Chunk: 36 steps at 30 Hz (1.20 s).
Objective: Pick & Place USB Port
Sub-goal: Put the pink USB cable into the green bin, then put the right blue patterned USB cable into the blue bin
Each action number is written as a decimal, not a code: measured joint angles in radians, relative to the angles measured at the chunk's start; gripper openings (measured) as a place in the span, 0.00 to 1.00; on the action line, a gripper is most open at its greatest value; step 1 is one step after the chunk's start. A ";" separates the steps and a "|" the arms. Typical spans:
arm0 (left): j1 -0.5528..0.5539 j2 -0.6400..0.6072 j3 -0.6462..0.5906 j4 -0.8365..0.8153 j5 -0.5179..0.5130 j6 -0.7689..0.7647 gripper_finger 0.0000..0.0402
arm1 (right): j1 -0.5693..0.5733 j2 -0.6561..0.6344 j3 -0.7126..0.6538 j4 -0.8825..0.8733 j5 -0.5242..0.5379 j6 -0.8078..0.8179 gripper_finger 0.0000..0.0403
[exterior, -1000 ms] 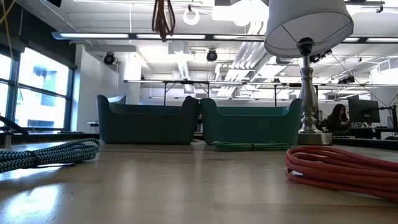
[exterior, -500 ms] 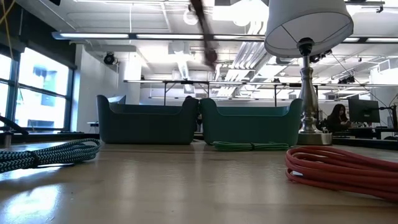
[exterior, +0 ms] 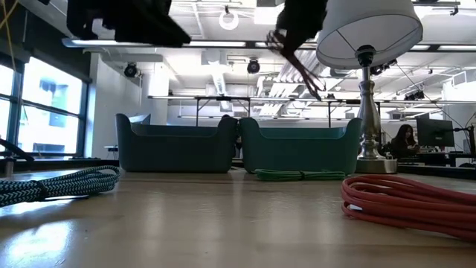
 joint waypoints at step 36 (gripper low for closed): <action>0.000 0.002 0.000 -0.292 -0.068 -0.058 0.28 | -0.320 0.000 0.001 0.042 -0.435 -0.339 0.54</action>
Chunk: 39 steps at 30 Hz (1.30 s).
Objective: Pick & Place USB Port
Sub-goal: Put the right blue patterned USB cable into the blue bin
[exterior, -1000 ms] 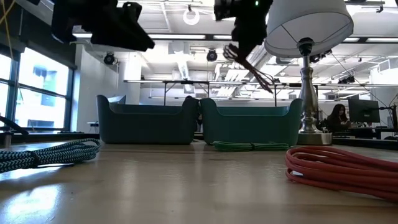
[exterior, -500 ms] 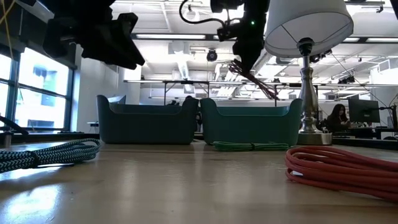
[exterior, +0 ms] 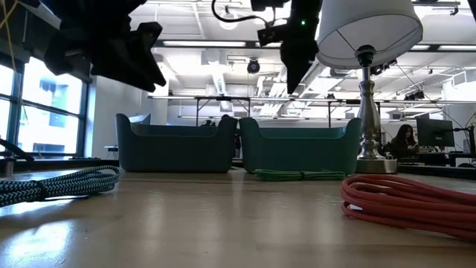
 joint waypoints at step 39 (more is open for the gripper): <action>-0.001 0.110 -0.064 0.165 0.172 -0.041 0.28 | 0.837 0.000 0.000 -0.280 -0.609 1.489 0.53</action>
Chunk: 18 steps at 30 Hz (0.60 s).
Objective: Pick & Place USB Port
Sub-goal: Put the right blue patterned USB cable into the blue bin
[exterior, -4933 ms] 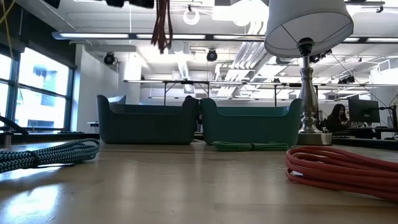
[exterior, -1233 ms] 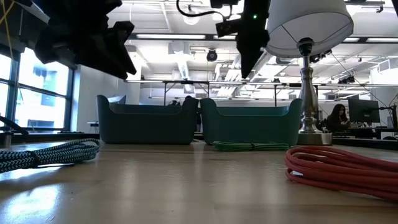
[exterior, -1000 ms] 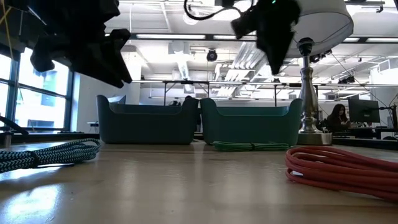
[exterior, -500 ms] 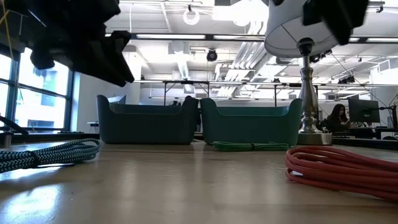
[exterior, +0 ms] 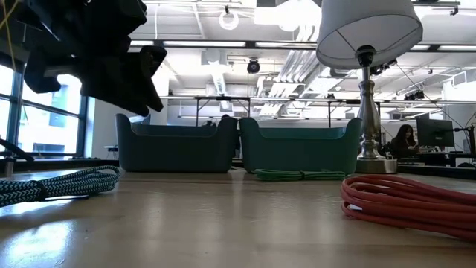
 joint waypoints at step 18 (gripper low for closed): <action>0.000 0.002 0.000 -0.001 0.058 -0.031 0.28 | 0.112 0.002 -0.552 0.688 -0.159 0.314 0.53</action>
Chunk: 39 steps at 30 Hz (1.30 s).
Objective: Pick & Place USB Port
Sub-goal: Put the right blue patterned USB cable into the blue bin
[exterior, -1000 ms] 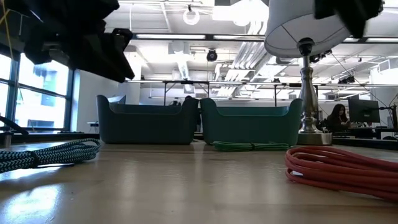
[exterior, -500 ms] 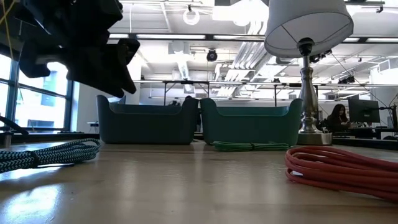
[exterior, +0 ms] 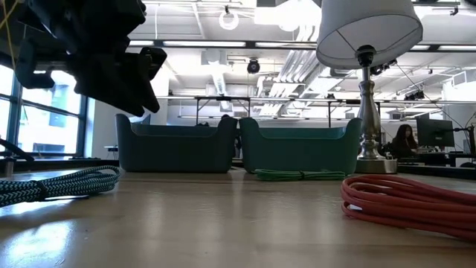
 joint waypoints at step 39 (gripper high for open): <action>0.002 -0.002 0.002 0.449 0.006 0.099 0.28 | -0.106 -0.109 0.255 -0.211 0.934 -0.835 0.01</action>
